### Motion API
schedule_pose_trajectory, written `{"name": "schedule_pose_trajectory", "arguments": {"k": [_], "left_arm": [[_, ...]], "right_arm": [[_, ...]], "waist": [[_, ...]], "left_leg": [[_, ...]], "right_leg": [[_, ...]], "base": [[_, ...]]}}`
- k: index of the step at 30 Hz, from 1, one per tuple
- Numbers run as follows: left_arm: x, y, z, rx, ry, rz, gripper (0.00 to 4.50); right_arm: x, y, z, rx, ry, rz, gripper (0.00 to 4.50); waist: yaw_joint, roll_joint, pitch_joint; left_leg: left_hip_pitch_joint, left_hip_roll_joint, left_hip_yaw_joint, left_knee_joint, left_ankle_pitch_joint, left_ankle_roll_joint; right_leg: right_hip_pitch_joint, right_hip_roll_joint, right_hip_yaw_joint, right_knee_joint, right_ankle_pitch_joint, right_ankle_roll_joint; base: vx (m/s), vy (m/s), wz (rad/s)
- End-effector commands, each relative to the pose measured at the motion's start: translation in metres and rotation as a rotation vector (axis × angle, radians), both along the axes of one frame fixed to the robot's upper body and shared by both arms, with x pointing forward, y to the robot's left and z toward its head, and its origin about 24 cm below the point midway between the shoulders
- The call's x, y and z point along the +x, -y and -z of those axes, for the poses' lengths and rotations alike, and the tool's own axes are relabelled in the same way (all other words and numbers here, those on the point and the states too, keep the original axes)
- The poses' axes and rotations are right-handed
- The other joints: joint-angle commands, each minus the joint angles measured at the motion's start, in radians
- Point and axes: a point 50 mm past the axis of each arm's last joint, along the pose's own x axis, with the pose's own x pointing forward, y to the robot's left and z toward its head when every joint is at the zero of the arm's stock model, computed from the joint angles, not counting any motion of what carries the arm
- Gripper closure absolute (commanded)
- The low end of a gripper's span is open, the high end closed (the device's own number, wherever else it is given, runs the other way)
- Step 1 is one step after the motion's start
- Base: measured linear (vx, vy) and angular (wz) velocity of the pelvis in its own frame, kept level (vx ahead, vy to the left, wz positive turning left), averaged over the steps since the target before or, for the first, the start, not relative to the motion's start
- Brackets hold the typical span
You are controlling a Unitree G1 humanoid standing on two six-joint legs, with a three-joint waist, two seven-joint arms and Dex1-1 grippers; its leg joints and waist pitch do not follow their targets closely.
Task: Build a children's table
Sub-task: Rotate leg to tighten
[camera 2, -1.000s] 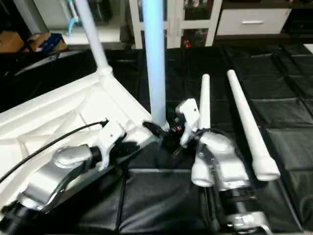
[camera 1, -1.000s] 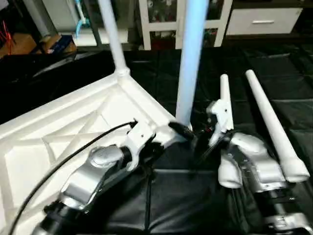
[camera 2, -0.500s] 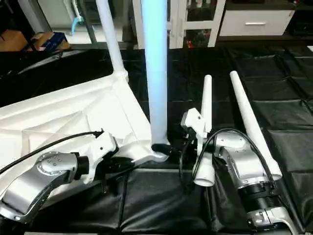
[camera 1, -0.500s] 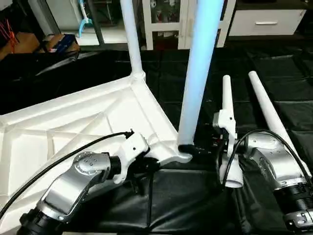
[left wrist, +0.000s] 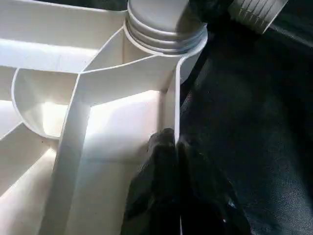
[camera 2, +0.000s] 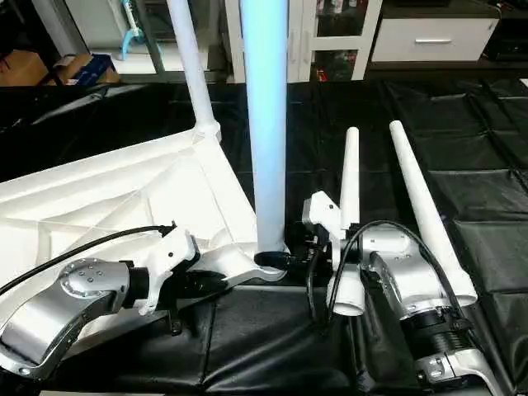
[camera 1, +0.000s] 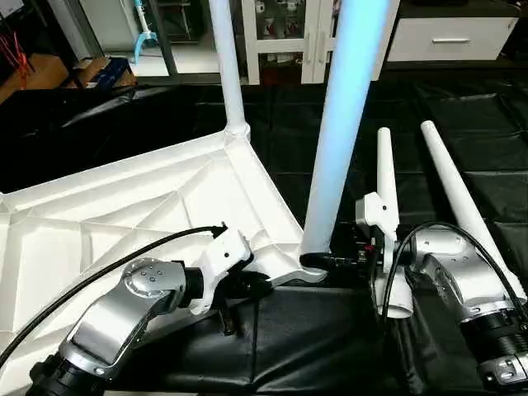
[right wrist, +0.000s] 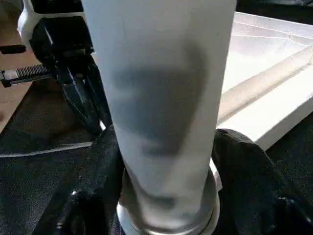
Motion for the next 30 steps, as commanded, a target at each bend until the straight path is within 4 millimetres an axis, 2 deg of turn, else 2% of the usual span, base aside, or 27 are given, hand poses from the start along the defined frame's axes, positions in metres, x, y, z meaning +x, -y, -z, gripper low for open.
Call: {"name": "schedule_pose_trajectory", "arguments": {"k": [1,7,12,15,17,18,20,21,22,23,24,26,27,29,30], "left_arm": [[-0.015,0.003,0.024,0.046,-0.138,0.05,4.5],[-0.013,0.002,0.024,0.046,-0.129,0.03,4.5],[-0.006,0.003,0.023,0.039,-0.106,-0.027,4.5],[-0.002,0.004,0.023,0.037,-0.093,-0.053,4.5],[0.006,0.007,0.023,0.041,-0.072,-0.108,4.5],[0.012,0.01,0.024,0.042,-0.062,-0.156,4.5],[0.024,0.017,0.026,0.051,-0.042,-0.27,4.5],[0.025,0.017,0.026,0.051,-0.042,-0.275,4.5],[0.026,0.018,0.026,0.053,-0.04,-0.289,4.5],[0.037,0.025,0.025,0.024,-0.017,-0.368,4.5],[0.043,0.031,0.024,0.002,-0.006,-0.42,4.5],[0.053,0.041,0.022,-0.037,0.015,-0.489,4.5],[0.056,0.044,0.021,-0.043,0.026,-0.508,4.5],[0.062,0.049,0.02,-0.048,0.049,-0.539,4.5],[0.066,0.052,0.018,-0.052,0.061,-0.555,4.5]], "right_arm": [[-0.001,0.004,0.004,-0.002,-0.004,0.012,2.08],[-0.001,0.003,0.004,0.023,0.003,0.025,2.44],[0.002,0.0,0.007,0.089,0.011,0.111,2.5],[0.006,0.0,0.01,0.12,0.007,0.182,2.51],[0.014,-0.003,0.017,0.105,0.023,0.29,2.51],[0.018,-0.006,0.02,0.076,0.034,0.36,2.51],[0.026,-0.014,0.028,0.036,0.033,0.519,2.52],[0.026,-0.014,0.028,0.035,0.032,0.526,2.52],[0.027,-0.015,0.029,0.034,0.029,0.544,2.53],[0.031,-0.022,0.034,0.028,0.014,0.659,2.54],[0.033,-0.026,0.037,0.022,0.005,0.735,2.54],[0.036,-0.035,0.043,0.006,-0.005,0.848,2.54],[0.036,-0.04,0.045,0.009,-0.012,0.875,2.55],[0.036,-0.052,0.047,0.021,-0.014,0.911,2.55],[0.037,-0.063,0.044,0.031,0.016,0.917,2.55]], "waist": [[0.0,-0.009,-0.048],[0.0,-0.009,-0.047],[-0.003,-0.009,-0.041],[-0.005,-0.008,-0.038],[-0.009,-0.008,-0.034],[-0.011,-0.012,-0.033],[-0.02,-0.01,-0.027],[-0.022,-0.01,-0.027],[-0.024,-0.014,-0.029],[-0.029,-0.01,-0.027],[-0.032,-0.011,-0.024],[-0.035,-0.012,-0.028],[-0.034,-0.005,-0.029],[-0.037,-0.004,-0.029],[-0.036,-0.002,-0.032]], "left_leg": [[0.015,0.072,-0.034,-0.081,-0.199,0.1],[0.014,0.072,-0.034,-0.082,-0.201,0.098],[0.015,0.072,-0.035,-0.088,-0.251,0.078],[0.019,0.072,-0.035,-0.091,-0.3,0.056],[0.019,0.07,-0.038,-0.094,-0.339,0.03],[0.019,0.069,-0.04,-0.095,-0.357,0.019],[0.015,0.068,-0.043,-0.1,-0.386,-0.006],[0.018,0.066,-0.044,-0.099,-0.401,-0.016],[0.024,0.063,-0.048,-0.098,-0.443,-0.019],[0.021,0.064,-0.047,-0.099,-0.447,-0.019],[0.021,0.06,-0.049,-0.1,-0.461,-0.027],[0.025,0.058,-0.053,-0.099,-0.473,-0.033],[0.022,0.058,-0.055,-0.103,-0.471,-0.033],[0.022,0.058,-0.055,-0.105,-0.49,-0.033],[0.021,0.06,-0.058,-0.109,-0.501,-0.037]], "right_leg": [[0.037,-0.051,0.034,-0.058,-0.215,-0.267],[0.037,-0.05,0.034,-0.058,-0.21,-0.268],[0.032,-0.051,0.036,-0.065,-0.273,-0.253],[0.027,-0.051,0.036,-0.072,-0.337,-0.234],[0.022,-0.052,0.036,-0.078,-0.4,-0.211],[0.023,-0.053,0.036,-0.081,-0.432,-0.196],[0.019,-0.052,0.034,-0.083,-0.486,-0.174],[0.017,-0.052,0.034,-0.086,-0.507,-0.165],[0.013,-0.055,0.034,-0.094,-0.564,-0.135],[0.011,-0.054,0.035,-0.095,-0.57,-0.132],[0.006,-0.052,0.032,-0.101,-0.604,-0.114],[0.005,-0.052,0.027,-0.106,-0.623,-0.095],[0.008,-0.054,0.027,-0.106,-0.61,-0.09],[0.005,-0.051,0.024,-0.111,-0.6,-0.085],[0.009,-0.051,0.022,-0.107,-0.565,-0.084]], "base": [[0.0,0.0,0.0],[0.0,0.0,0.0],[0.0,0.0,0.0],[0.0,0.0,0.0],[0.0,0.0,0.0],[0.0,0.0,0.0],[0.0,0.0,0.0],[0.0,0.0,0.0],[0.0,0.0,0.0],[0.0,0.0,0.0],[0.0,0.0,0.0],[0.0,0.0,0.0],[0.0,0.0,0.0],[0.0,0.0,0.0],[0.0,0.0,0.0]]}}
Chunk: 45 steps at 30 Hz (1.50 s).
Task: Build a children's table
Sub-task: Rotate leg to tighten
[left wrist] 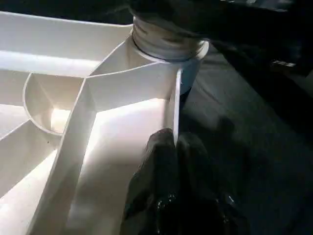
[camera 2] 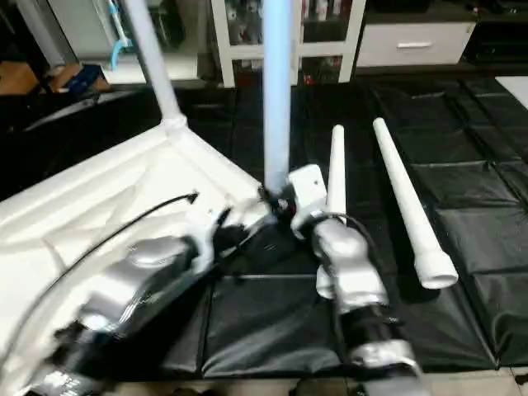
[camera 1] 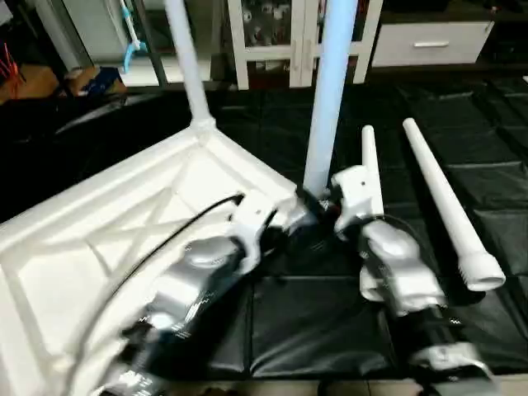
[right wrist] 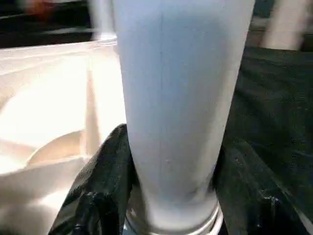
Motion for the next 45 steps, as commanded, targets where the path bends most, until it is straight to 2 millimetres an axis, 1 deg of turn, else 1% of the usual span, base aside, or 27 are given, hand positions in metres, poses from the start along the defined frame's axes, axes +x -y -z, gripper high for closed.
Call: {"name": "schedule_pose_trajectory", "arguments": {"k": [1,2,5,6,8,9,10,11,12,14,15,17,18,19,20,21,22,23,24,26,29,31,33,36,41,43,45], "left_arm": [[0.005,-0.008,0.013,0.042,-0.035,-0.095,4.5],[0.006,-0.008,0.012,0.042,-0.034,-0.096,4.5],[0.007,-0.01,0.012,0.057,-0.027,-0.093,4.5],[0.006,-0.013,0.012,0.062,-0.028,-0.085,4.5],[0.004,-0.018,0.013,0.076,-0.02,-0.069,4.5],[0.004,-0.018,0.013,0.076,-0.02,-0.069,4.5],[-0.001,-0.022,0.014,0.089,-0.021,-0.026,4.5],[-0.001,-0.022,0.015,0.091,-0.021,-0.022,4.5],[-0.004,-0.024,0.015,0.098,-0.023,0.006,4.5],[-0.015,-0.029,0.017,0.116,-0.024,0.113,4.5],[-0.02,-0.03,0.018,0.121,-0.026,0.148,4.5],[-0.03,-0.034,0.021,0.109,-0.057,0.216,4.5],[-0.036,-0.036,0.022,0.109,-0.07,0.25,4.5],[-0.041,-0.039,0.022,0.109,-0.082,0.279,4.5],[-0.045,-0.041,0.023,0.111,-0.091,0.301,4.5],[-0.047,-0.043,0.023,0.114,-0.095,0.313,4.5],[-0.051,-0.046,0.023,0.117,-0.103,0.341,4.5],[-0.054,-0.048,0.022,0.115,-0.107,0.361,4.5],[-0.054,-0.048,0.022,0.115,-0.107,0.361,4.5],[-0.061,-0.049,0.019,0.095,-0.121,0.422,4.5],[-0.066,-0.049,0.016,0.087,-0.127,0.471,4.5],[-0.067,-0.049,0.015,0.086,-0.125,0.479,4.5],[-0.067,-0.048,0.014,0.085,-0.124,0.481,4.5],[-0.066,-0.048,0.014,0.085,-0.122,0.484,4.5],[-0.067,-0.049,0.013,0.084,-0.125,0.491,4.5],[-0.067,-0.049,0.013,0.086,-0.127,0.491,4.5],[-0.067,-0.049,0.013,0.088,-0.129,0.491,4.5]], "right_arm": [[-0.011,-0.018,0.027,-0.003,-0.106,-0.014,2.55],[-0.011,-0.02,0.027,0.0,-0.103,-0.018,2.55],[-0.014,-0.032,0.014,0.071,-0.032,-0.104,2.55],[-0.016,-0.034,0.007,0.102,0.008,-0.151,1.99],[-0.02,-0.035,0.0,0.132,0.042,-0.218,1.99],[-0.02,-0.035,0.0,0.132,0.042,-0.218,1.85],[-0.021,-0.032,-0.007,0.121,0.073,-0.247,1.85],[-0.021,-0.031,-0.007,0.12,0.075,-0.249,1.72],[-0.021,-0.029,-0.011,0.114,0.087,-0.261,1.59],[-0.02,-0.022,-0.023,0.096,0.111,-0.333,1.44],[-0.02,-0.019,-0.027,0.091,0.116,-0.364,1.38],[-0.022,-0.008,-0.036,0.052,0.117,-0.467,1.27],[-0.023,-0.001,-0.04,0.015,0.117,-0.521,1.12],[-0.024,0.006,-0.041,-0.033,0.111,-0.574,1.12],[-0.026,0.012,-0.041,-0.086,0.105,-0.62,1.12],[-0.027,0.016,-0.041,-0.115,0.102,-0.645,1.12],[-0.03,0.026,-0.041,-0.158,0.079,-0.699,1.12],[-0.033,0.032,-0.04,-0.175,0.059,-0.737,1.12],[-0.033,0.032,-0.04,-0.175,0.059,-0.737,1.12],[-0.039,0.045,-0.037,-0.191,0.006,-0.818,1.12],[-0.042,0.049,-0.034,-0.191,-0.026,-0.866,1.12],[-0.042,0.049,-0.033,-0.181,-0.032,-0.878,1.12],[-0.042,0.048,-0.033,-0.162,-0.03,-0.892,1.12],[-0.042,0.047,-0.031,-0.141,-0.032,-0.905,1.12],[-0.042,0.049,-0.028,-0.095,-0.042,-0.913,1.27],[-0.043,0.05,-0.027,-0.089,-0.049,-0.917,1.57],[-0.044,0.051,-0.026,-0.085,-0.058,-0.924,1.62]], "waist": [[-0.006,-0.006,-0.035],[-0.005,-0.006,-0.034],[-0.003,-0.007,-0.035],[-0.003,-0.009,-0.035],[0.003,-0.009,-0.04],[0.005,-0.008,-0.042],[0.002,-0.014,-0.044],[0.002,-0.014,-0.044],[0.002,-0.011,-0.048],[0.003,-0.014,-0.051],[0.004,-0.011,-0.057],[0.007,-0.008,-0.061],[0.01,-0.007,-0.063],[0.012,-0.008,-0.07],[0.016,-0.008,-0.072],[0.02,-0.004,-0.074],[0.026,-0.007,-0.076],[0.029,-0.011,-0.075],[0.034,-0.009,-0.072],[0.041,-0.01,-0.073],[0.045,-0.008,-0.063],[0.048,-0.008,-0.058],[0.048,-0.01,-0.055],[0.047,-0.009,-0.056],[0.047,-0.009,-0.061],[0.048,-0.008,-0.065],[0.048,-0.008,-0.066]], "left_leg": [[0.02,0.063,-0.053,-0.104,-0.507,-0.034],[0.023,0.063,-0.052,-0.105,-0.52,-0.033],[0.019,0.063,-0.049,-0.107,-0.51,-0.02],[0.018,0.064,-0.047,-0.106,-0.498,-0.014],[0.015,0.066,-0.044,-0.103,-0.447,0.004],[0.009,0.067,-0.042,-0.103,-0.401,0.02],[0.001,0.067,-0.041,-0.102,-0.361,0.036],[0.001,0.067,-0.041,-0.102,-0.361,0.036],[-0.006,0.068,-0.039,-0.096,-0.294,0.057],[-0.008,0.068,-0.04,-0.091,-0.251,0.079],[-0.01,0.07,-0.042,-0.087,-0.211,0.1],[0.0,0.071,-0.034,-0.076,-0.14,0.134],[0.005,0.069,-0.029,-0.069,-0.097,0.155],[-0.004,0.068,-0.033,-0.062,-0.036,0.179],[-0.001,0.067,-0.032,-0.057,-0.006,0.194],[0.006,0.067,-0.028,-0.047,0.051,0.228],[0.003,0.065,-0.028,-0.04,0.09,0.255],[-0.001,0.064,-0.028,-0.038,0.105,0.264],[0.0,0.068,-0.029,-0.037,0.098,0.274],[0.002,0.071,-0.031,-0.037,0.072,0.274],[0.007,0.076,-0.029,-0.048,-0.013,0.236],[0.014,0.078,-0.028,-0.058,-0.117,0.176],[0.017,0.078,-0.027,-0.064,-0.177,0.133],[0.017,0.076,-0.027,-0.068,-0.199,0.103],[0.012,0.073,-0.028,-0.063,-0.156,0.115],[0.01,0.072,-0.028,-0.059,-0.119,0.133],[0.008,0.071,-0.028,-0.055,-0.092,0.152]], "right_leg": [[0.002,-0.051,0.025,-0.091,-0.546,-0.101],[0.0,-0.05,0.027,-0.092,-0.533,-0.106],[0.004,-0.051,0.029,-0.09,-0.498,-0.116],[0.004,-0.052,0.031,-0.089,-0.491,-0.122],[0.009,-0.055,0.036,-0.086,-0.445,-0.135],[0.015,-0.056,0.037,-0.081,-0.392,-0.15],[0.022,-0.055,0.035,-0.074,-0.35,-0.167],[0.022,-0.055,0.035,-0.074,-0.35,-0.167],[0.029,-0.058,0.035,-0.066,-0.301,-0.189],[0.034,-0.059,0.034,-0.06,-0.274,-0.206],[0.04,-0.059,0.032,-0.053,-0.231,-0.217],[0.031,-0.055,0.031,-0.046,-0.141,-0.246],[0.03,-0.051,0.03,-0.038,-0.082,-0.271],[0.042,-0.051,0.026,-0.023,-0.006,-0.289],[0.04,-0.049,0.025,-0.019,0.034,-0.295],[0.031,-0.047,0.027,-0.012,0.102,-0.312],[0.033,-0.046,0.027,-0.004,0.144,-0.324],[0.034,-0.048,0.028,-0.002,0.149,-0.327],[0.033,-0.05,0.028,-0.001,0.129,-0.332],[0.035,-0.05,0.025,-0.003,0.069,-0.329],[0.031,-0.047,0.026,-0.018,-0.063,-0.315],[0.029,-0.049,0.029,-0.03,-0.171,-0.298],[0.027,-0.048,0.032,-0.035,-0.221,-0.281],[0.026,-0.047,0.035,-0.037,-0.218,-0.271],[0.031,-0.049,0.034,-0.03,-0.158,-0.278],[0.033,-0.049,0.033,-0.025,-0.117,-0.284],[0.034,-0.049,0.032,-0.021,-0.085,-0.291]], "base": [[0.0,0.0,0.0],[0.0,0.0,0.0],[0.0,0.0,0.0],[0.0,0.0,0.0],[0.0,0.0,0.0],[0.0,0.0,0.0],[0.0,0.0,0.0],[0.0,0.0,0.0],[0.0,0.0,0.0],[0.0,0.0,0.0],[0.059,-0.023,-0.06],[0.065,-0.025,-0.01],[0.068,-0.019,0.02],[0.068,-0.019,0.02],[0.064,-0.005,0.0],[0.051,0.0,0.06],[0.051,0.0,0.06],[0.0,0.0,0.0],[0.0,0.0,0.0],[0.0,0.0,0.0],[0.0,0.0,0.0],[0.0,0.0,0.0],[-0.026,0.003,0.01],[0.0,0.0,0.0],[0.0,0.0,0.0],[0.0,0.0,0.0],[0.0,0.0,0.0]]}}
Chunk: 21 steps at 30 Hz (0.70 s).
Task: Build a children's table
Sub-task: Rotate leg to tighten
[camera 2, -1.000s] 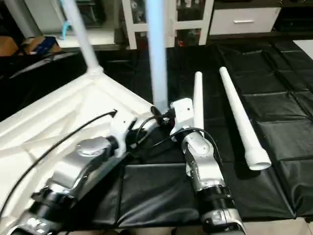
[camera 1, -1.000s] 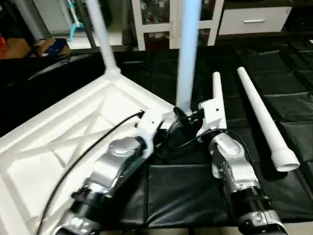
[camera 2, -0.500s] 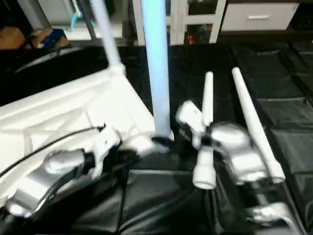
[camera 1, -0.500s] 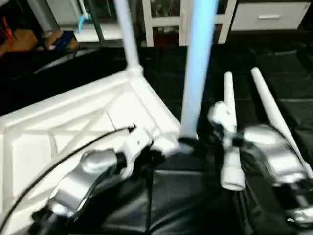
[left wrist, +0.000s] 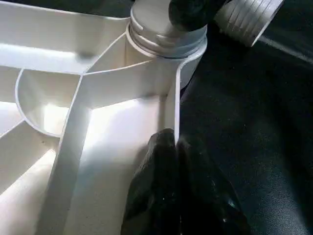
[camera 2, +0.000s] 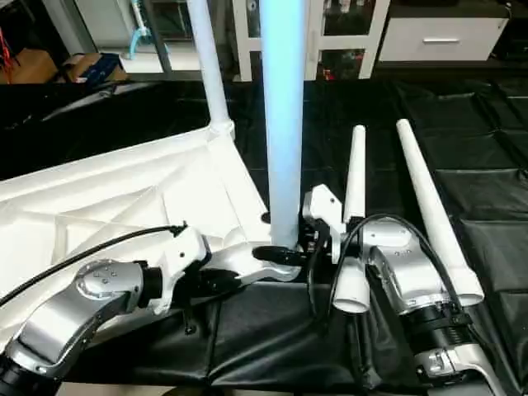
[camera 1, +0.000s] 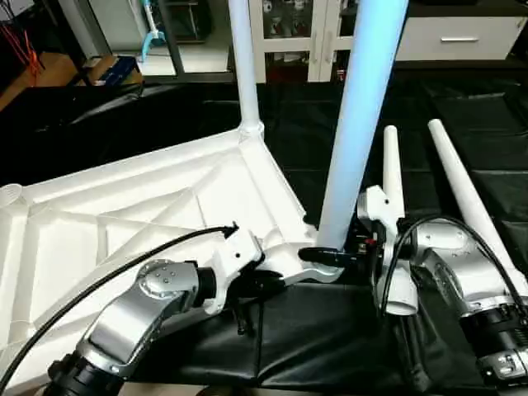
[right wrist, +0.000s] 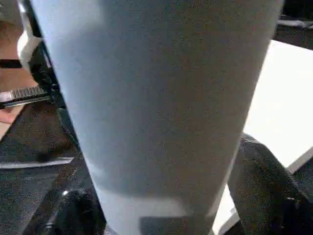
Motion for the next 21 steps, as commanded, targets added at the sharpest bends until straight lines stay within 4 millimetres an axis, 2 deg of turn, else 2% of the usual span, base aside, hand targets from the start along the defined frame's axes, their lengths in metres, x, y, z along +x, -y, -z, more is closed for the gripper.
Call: {"name": "schedule_pose_trajectory", "arguments": {"k": [1,3,8,13,15,16,17,18,19,20,21], "left_arm": [[-0.008,-0.002,0.015,0.049,-0.081,0.011,4.5],[-0.008,-0.002,0.015,0.051,-0.082,0.011,4.5],[-0.007,-0.003,0.015,0.054,-0.083,0.006,4.5],[-0.004,-0.005,0.015,0.053,-0.077,-0.033,4.5],[0.0,-0.005,0.016,0.059,-0.069,-0.069,4.5],[0.002,-0.005,0.016,0.062,-0.066,-0.088,4.5],[0.006,-0.005,0.017,0.066,-0.059,-0.122,4.5],[0.011,-0.005,0.017,0.07,-0.053,-0.167,4.5],[0.022,-0.004,0.018,0.079,-0.039,-0.266,4.5],[0.025,-0.003,0.018,0.082,-0.036,-0.293,4.5],[0.029,-0.003,0.019,0.083,-0.036,-0.327,4.5]], "right_arm": [[0.0,0.004,-0.001,0.011,-0.006,0.007,1.66],[-0.002,0.005,0.0,0.006,-0.013,0.002,1.95],[-0.002,0.005,0.005,0.014,-0.025,0.018,2.38],[0.003,0.004,0.011,0.044,-0.032,0.133,2.53],[0.006,0.001,0.015,0.046,-0.034,0.189,2.53],[0.008,0.0,0.017,0.045,-0.031,0.217,2.54],[0.009,-0.003,0.02,0.034,-0.028,0.258,2.55],[0.011,-0.007,0.025,0.026,-0.03,0.32,2.55],[0.016,-0.015,0.034,-0.003,-0.029,0.458,2.55],[0.017,-0.018,0.036,-0.013,-0.028,0.497,2.55],[0.018,-0.02,0.039,-0.02,-0.025,0.541,2.55]], "waist": [[-0.003,-0.015,-0.068],[-0.001,-0.014,-0.066],[-0.002,-0.015,-0.063],[-0.004,-0.016,-0.062],[-0.007,-0.016,-0.059],[-0.008,-0.016,-0.058],[-0.009,-0.016,-0.056],[-0.012,-0.021,-0.054],[-0.015,-0.016,-0.05],[-0.02,-0.016,-0.044],[-0.024,-0.018,-0.045]], "left_leg": [[0.021,0.067,-0.031,-0.073,-0.089,0.145],[0.021,0.068,-0.032,-0.073,-0.093,0.15],[0.022,0.069,-0.033,-0.077,-0.126,0.132],[0.02,0.068,-0.033,-0.078,-0.131,0.124],[0.02,0.068,-0.032,-0.081,-0.157,0.114],[0.024,0.068,-0.034,-0.084,-0.184,0.096],[0.023,0.068,-0.034,-0.085,-0.191,0.091],[0.022,0.067,-0.033,-0.087,-0.204,0.079],[0.022,0.068,-0.031,-0.089,-0.211,0.067],[0.027,0.064,-0.033,-0.094,-0.259,0.032],[0.028,0.063,-0.036,-0.096,-0.285,0.016]], "right_leg": [[0.043,-0.048,0.029,-0.043,-0.094,-0.266],[0.042,-0.048,0.028,-0.045,-0.113,-0.266],[0.041,-0.047,0.028,-0.049,-0.164,-0.255],[0.041,-0.048,0.029,-0.05,-0.171,-0.253],[0.039,-0.048,0.029,-0.054,-0.204,-0.246],[0.039,-0.049,0.03,-0.058,-0.247,-0.234],[0.038,-0.048,0.03,-0.06,-0.257,-0.23],[0.036,-0.048,0.03,-0.064,-0.283,-0.22],[0.03,-0.048,0.033,-0.064,-0.301,-0.217],[0.026,-0.046,0.031,-0.073,-0.379,-0.196],[0.03,-0.049,0.029,-0.075,-0.414,-0.184]], "base": [[0.0,0.0,0.0],[0.0,0.0,0.0],[0.0,0.0,0.0],[0.0,0.0,0.0],[0.0,0.0,0.0],[0.0,0.0,0.0],[0.0,0.0,0.0],[0.0,0.0,0.0],[0.0,0.0,0.0],[0.0,0.0,0.0],[0.0,0.0,0.0]]}}
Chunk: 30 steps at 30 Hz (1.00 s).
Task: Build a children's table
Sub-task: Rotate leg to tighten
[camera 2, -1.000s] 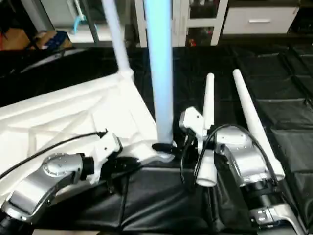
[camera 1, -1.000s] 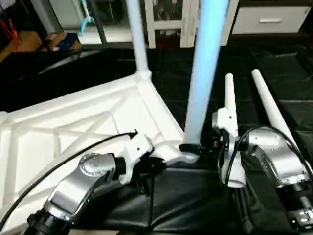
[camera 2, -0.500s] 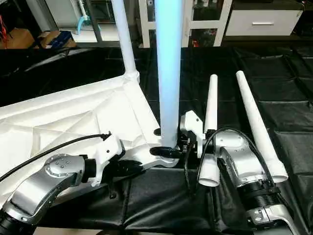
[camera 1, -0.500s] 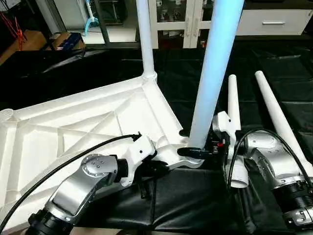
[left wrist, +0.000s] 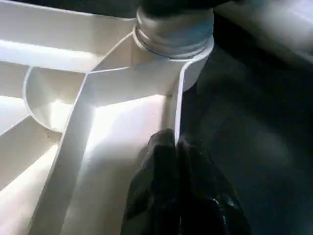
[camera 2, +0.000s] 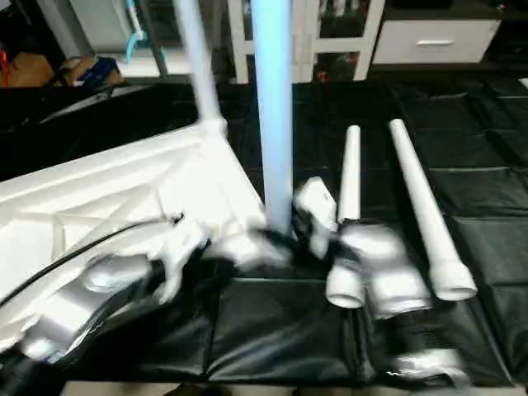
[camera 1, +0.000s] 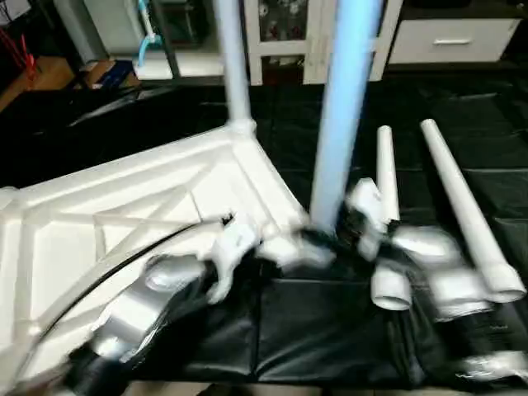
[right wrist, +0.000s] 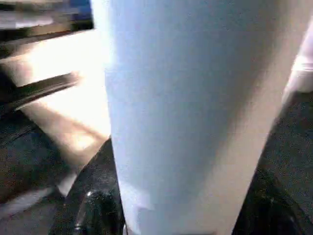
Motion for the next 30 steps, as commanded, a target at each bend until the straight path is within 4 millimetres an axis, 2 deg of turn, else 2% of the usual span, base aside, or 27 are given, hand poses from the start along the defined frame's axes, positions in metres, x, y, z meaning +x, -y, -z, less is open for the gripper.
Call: {"name": "schedule_pose_trajectory", "arguments": {"k": [1,2,3,4,5,6,7,9,10,11,14,15,16,18,20,22,23,24,25,26,27,28,29,30], "left_arm": [[0.012,-0.007,0.017,0.067,-0.042,-0.194,4.5],[0.012,-0.007,0.017,0.067,-0.042,-0.194,4.5],[0.017,-0.006,0.016,0.068,-0.03,-0.227,4.5],[0.027,-0.002,0.013,0.057,0.0,-0.301,4.5],[0.031,0.0,0.012,0.056,0.016,-0.328,4.5],[0.034,0.001,0.011,0.059,0.03,-0.346,4.5],[0.038,0.003,0.01,0.065,0.049,-0.364,4.5],[0.04,0.005,0.009,0.068,0.06,-0.378,4.5],[0.043,0.007,0.009,0.073,0.069,-0.394,4.5],[0.043,0.007,0.009,0.072,0.069,-0.397,4.5],[0.043,0.008,0.01,0.077,0.069,-0.4,4.5],[0.043,0.008,0.01,0.077,0.069,-0.399,4.5],[0.043,0.008,0.01,0.077,0.068,-0.398,4.5],[0.041,0.007,0.011,0.08,0.065,-0.378,4.5],[0.037,0.005,0.012,0.087,0.059,-0.34,4.5],[0.03,0.002,0.014,0.1,0.036,-0.258,4.5],[0.03,0.001,0.014,0.101,0.036,-0.253,4.5],[0.021,-0.001,0.015,0.111,0.021,-0.17,4.5],[0.019,-0.002,0.016,0.114,0.013,-0.153,4.5],[0.012,-0.005,0.017,0.117,-0.008,-0.098,4.5],[0.011,-0.006,0.017,0.116,-0.011,-0.091,4.5],[0.003,-0.01,0.017,0.106,-0.04,-0.036,4.5],[-0.002,-0.013,0.017,0.105,-0.055,-0.015,4.5],[-0.002,-0.013,0.017,0.105,-0.056,-0.014,4.5]], "right_arm": [[0.003,-0.004,0.032,-0.072,-0.113,0.264,2.57],[0.003,-0.004,0.032,-0.072,-0.113,0.264,2.57],[0.004,-0.008,0.035,-0.075,-0.116,0.329,2.57],[0.007,-0.015,0.04,-0.093,-0.116,0.451,2.57],[0.008,-0.02,0.041,-0.095,-0.113,0.481,2.57],[0.008,-0.025,0.042,-0.094,-0.11,0.495,2.58],[0.009,-0.032,0.041,-0.093,-0.103,0.508,2.58],[0.009,-0.04,0.038,-0.073,-0.08,0.502,2.58],[0.011,-0.052,0.029,-0.023,-0.03,0.48,2.59],[0.011,-0.054,0.027,-0.011,-0.017,0.475,2.59],[0.01,-0.062,0.017,0.103,-0.008,0.417,2.59],[0.009,-0.064,0.015,0.139,-0.01,0.398,2.24],[0.007,-0.067,0.012,0.178,-0.016,0.359,2.03],[0.005,-0.068,0.004,0.201,0.012,0.288,1.89],[0.005,-0.064,-0.004,0.208,0.054,0.252,1.65],[0.008,-0.054,-0.016,0.246,0.063,0.205,1.53],[0.008,-0.054,-0.016,0.246,0.061,0.2,1.45],[0.008,-0.046,-0.023,0.242,0.041,0.105,1.34],[0.007,-0.044,-0.025,0.235,0.041,0.077,1.23],[0.005,-0.035,-0.029,0.212,0.035,0.005,1.14],[0.005,-0.034,-0.03,0.208,0.034,-0.004,1.14],[0.001,-0.023,-0.033,0.163,0.032,-0.087,1.14],[-0.002,-0.015,-0.034,0.121,0.035,-0.136,1.14],[-0.002,-0.015,-0.034,0.117,0.035,-0.14,1.14]], "waist": [[-0.009,-0.015,-0.038],[-0.012,-0.014,-0.036],[-0.017,-0.017,-0.037],[-0.024,-0.015,-0.034],[-0.027,-0.013,-0.034],[-0.03,-0.017,-0.034],[-0.03,-0.016,-0.035],[-0.032,-0.013,-0.029],[-0.032,-0.014,-0.031],[-0.032,-0.014,-0.033],[-0.031,-0.011,-0.035],[-0.029,-0.012,-0.041],[-0.026,-0.011,-0.043],[-0.023,-0.012,-0.044],[-0.026,-0.013,-0.043],[-0.034,-0.01,-0.048],[-0.032,-0.01,-0.05],[-0.031,-0.011,-0.05],[-0.03,-0.013,-0.055],[-0.029,-0.012,-0.055],[-0.026,-0.013,-0.056],[-0.021,-0.012,-0.06],[-0.018,-0.014,-0.059],[-0.017,-0.01,-0.061]], "left_leg": [[0.021,0.061,-0.041,-0.101,-0.354,-0.002],[0.023,0.059,-0.042,-0.102,-0.383,-0.013],[0.028,0.057,-0.049,-0.103,-0.436,-0.03],[0.026,0.055,-0.05,-0.107,-0.452,-0.042],[0.027,0.055,-0.05,-0.108,-0.468,-0.048],[0.034,0.052,-0.053,-0.107,-0.5,-0.054],[0.038,0.051,-0.054,-0.106,-0.518,-0.047],[0.042,0.051,-0.053,-0.109,-0.55,-0.042],[0.044,0.051,-0.054,-0.11,-0.555,-0.042],[0.045,0.053,-0.055,-0.113,-0.552,-0.04],[0.035,0.056,-0.055,-0.122,-0.528,-0.029],[0.032,0.059,-0.053,-0.123,-0.49,-0.022],[0.024,0.062,-0.051,-0.123,-0.439,-0.012],[0.021,0.063,-0.043,-0.122,-0.403,0.005],[0.009,0.062,-0.045,-0.122,-0.374,0.023],[-0.006,0.062,-0.052,-0.12,-0.31,0.043],[-0.005,0.064,-0.052,-0.119,-0.302,0.048],[0.002,0.064,-0.048,-0.115,-0.289,0.059],[0.003,0.065,-0.048,-0.11,-0.265,0.068],[0.005,0.065,-0.042,-0.106,-0.224,0.091],[0.008,0.065,-0.041,-0.103,-0.209,0.1],[0.004,0.065,-0.038,-0.092,-0.163,0.127],[0.003,0.066,-0.039,-0.09,-0.138,0.133],[0.004,0.064,-0.034,-0.084,-0.1,0.151]], "right_leg": [[0.019,-0.05,0.029,-0.081,-0.49,-0.154],[0.014,-0.047,0.027,-0.084,-0.523,-0.14],[0.016,-0.05,0.023,-0.089,-0.576,-0.113],[0.01,-0.047,0.025,-0.092,-0.577,-0.101],[0.007,-0.047,0.025,-0.095,-0.582,-0.099],[0.003,-0.045,0.022,-0.1,-0.601,-0.085],[0.003,-0.048,0.022,-0.104,-0.613,-0.076],[-0.005,-0.046,0.018,-0.115,-0.641,-0.059],[-0.004,-0.046,0.016,-0.116,-0.64,-0.054],[-0.002,-0.047,0.016,-0.117,-0.619,-0.051],[0.008,-0.047,0.018,-0.112,-0.533,-0.071],[0.012,-0.049,0.022,-0.108,-0.475,-0.089],[0.017,-0.049,0.026,-0.099,-0.4,-0.113],[0.019,-0.05,0.029,-0.095,-0.346,-0.141],[0.029,-0.054,0.027,-0.091,-0.344,-0.145],[0.044,-0.058,0.023,-0.081,-0.309,-0.153],[0.042,-0.057,0.022,-0.081,-0.302,-0.157],[0.036,-0.056,0.023,-0.084,-0.288,-0.168],[0.041,-0.057,0.024,-0.079,-0.257,-0.178],[0.035,-0.053,0.024,-0.076,-0.209,-0.201],[0.036,-0.052,0.024,-0.076,-0.197,-0.208],[0.037,-0.053,0.024,-0.065,-0.159,-0.23],[0.037,-0.052,0.024,-0.061,-0.135,-0.236],[0.032,-0.048,0.024,-0.053,-0.085,-0.256]], "base": [[0.0,0.0,0.0],[0.0,0.0,0.0],[0.0,0.0,0.0],[0.0,0.0,0.0],[0.0,0.0,0.0],[0.0,0.0,0.0],[0.0,0.0,0.0],[0.0,0.0,0.0],[0.0,0.0,0.0],[0.0,0.0,0.0],[0.0,0.0,0.0],[0.0,0.0,0.0],[0.0,0.0,0.0],[0.0,0.0,0.0],[0.0,0.0,0.0],[0.0,0.0,0.0],[0.0,0.0,0.0],[0.0,0.0,0.0],[0.0,0.0,0.0],[0.09,-0.025,0.02],[0.09,-0.029,0.04],[0.09,-0.029,0.04],[0.083,-0.029,0.01],[0.083,-0.026,0.01]]}}
